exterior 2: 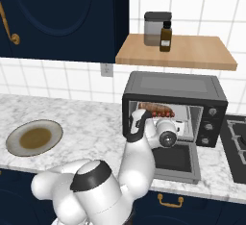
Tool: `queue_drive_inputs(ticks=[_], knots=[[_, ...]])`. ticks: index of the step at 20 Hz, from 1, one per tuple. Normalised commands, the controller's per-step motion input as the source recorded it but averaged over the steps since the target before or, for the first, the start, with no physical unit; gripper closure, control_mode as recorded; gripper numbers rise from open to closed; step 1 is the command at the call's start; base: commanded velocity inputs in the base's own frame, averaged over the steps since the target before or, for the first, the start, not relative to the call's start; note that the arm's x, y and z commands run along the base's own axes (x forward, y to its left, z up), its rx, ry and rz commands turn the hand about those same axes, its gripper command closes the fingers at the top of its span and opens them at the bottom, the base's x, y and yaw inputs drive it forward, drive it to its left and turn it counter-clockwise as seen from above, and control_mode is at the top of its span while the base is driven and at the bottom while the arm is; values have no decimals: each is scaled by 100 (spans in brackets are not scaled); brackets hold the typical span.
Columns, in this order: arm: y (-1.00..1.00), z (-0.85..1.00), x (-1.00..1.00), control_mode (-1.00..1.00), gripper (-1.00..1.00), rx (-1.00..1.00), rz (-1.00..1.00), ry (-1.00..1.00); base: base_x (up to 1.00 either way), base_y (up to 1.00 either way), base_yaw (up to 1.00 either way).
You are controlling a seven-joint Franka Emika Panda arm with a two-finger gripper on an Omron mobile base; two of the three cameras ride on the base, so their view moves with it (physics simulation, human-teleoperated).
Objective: Pick up the kebab skewer and baguette bread, and place them inside the toaster oven. Close the toaster oven door and start by setting the timer.
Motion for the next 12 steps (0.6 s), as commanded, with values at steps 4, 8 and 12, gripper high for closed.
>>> queue_drive_inputs(ticks=[4, 8, 12], knots=[[0, 0, 21, -100, -100, 0, 0, 0, 0, 0, 0], [0, 0, 21, -100, -100, 0, 0, 0, 0, 0, 0], [0, 0, 18, -100, -100, 0, 0, 0, 0, 0, 0]])
